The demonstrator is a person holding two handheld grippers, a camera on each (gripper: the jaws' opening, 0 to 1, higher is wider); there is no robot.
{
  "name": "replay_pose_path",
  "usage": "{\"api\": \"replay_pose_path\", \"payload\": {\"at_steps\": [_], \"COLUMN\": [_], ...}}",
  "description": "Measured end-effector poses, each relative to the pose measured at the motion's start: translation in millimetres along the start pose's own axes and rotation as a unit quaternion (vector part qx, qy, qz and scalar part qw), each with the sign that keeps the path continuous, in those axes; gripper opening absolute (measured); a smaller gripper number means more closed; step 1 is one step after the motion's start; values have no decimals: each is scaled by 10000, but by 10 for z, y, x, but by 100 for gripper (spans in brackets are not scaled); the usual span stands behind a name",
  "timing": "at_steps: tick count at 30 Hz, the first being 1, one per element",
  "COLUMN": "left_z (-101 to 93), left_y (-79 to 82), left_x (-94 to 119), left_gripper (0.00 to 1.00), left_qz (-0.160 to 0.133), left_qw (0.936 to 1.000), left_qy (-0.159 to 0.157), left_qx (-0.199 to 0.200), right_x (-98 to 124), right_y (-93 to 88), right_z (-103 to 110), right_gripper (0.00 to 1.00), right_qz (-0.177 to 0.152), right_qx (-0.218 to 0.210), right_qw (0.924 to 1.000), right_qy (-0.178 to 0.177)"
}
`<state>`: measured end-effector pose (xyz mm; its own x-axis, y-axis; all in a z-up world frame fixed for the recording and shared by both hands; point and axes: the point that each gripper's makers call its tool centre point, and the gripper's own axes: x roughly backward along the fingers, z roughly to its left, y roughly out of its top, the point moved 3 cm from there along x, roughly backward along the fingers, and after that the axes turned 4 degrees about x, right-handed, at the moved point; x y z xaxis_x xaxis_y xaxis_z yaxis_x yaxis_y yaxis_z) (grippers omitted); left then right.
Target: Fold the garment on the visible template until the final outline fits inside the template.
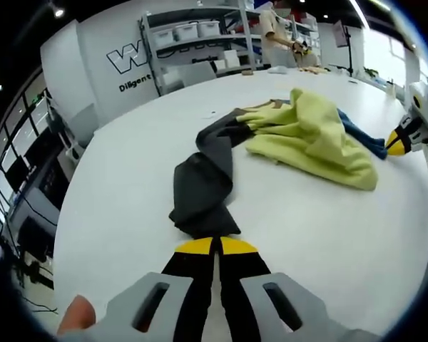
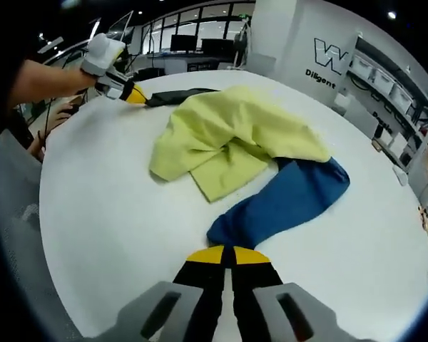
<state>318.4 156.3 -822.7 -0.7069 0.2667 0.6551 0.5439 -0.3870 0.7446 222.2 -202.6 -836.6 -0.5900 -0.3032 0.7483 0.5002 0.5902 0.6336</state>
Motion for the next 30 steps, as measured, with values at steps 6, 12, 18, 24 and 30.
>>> {"api": "replay_pose_path", "payload": {"at_steps": [6, 12, 18, 24, 30], "left_z": [144, 330, 537, 740, 908], "left_y": [5, 55, 114, 173, 193], "left_x": [51, 100, 129, 154, 135], "left_gripper": [0, 0, 0, 0, 0], "left_qz": [3, -50, -124, -206, -214], "left_qw": [9999, 9995, 9987, 9971, 9958], "left_qy": [132, 289, 459, 633, 764], "left_qx": [12, 72, 199, 368, 458], "right_x": [131, 255, 327, 351, 384], "right_y": [-52, -78, -70, -60, -108], "right_z": [-395, -780, -1103, -1369, -1668], "right_gripper": [0, 0, 0, 0, 0], "right_qz": [-74, -198, -328, -369, -352], "right_qx": [-380, -728, -1006, -1115, -1271], "right_qw": [9981, 9927, 9853, 9796, 9724], "right_qy": [-477, -937, -1340, -1632, -1925]}}
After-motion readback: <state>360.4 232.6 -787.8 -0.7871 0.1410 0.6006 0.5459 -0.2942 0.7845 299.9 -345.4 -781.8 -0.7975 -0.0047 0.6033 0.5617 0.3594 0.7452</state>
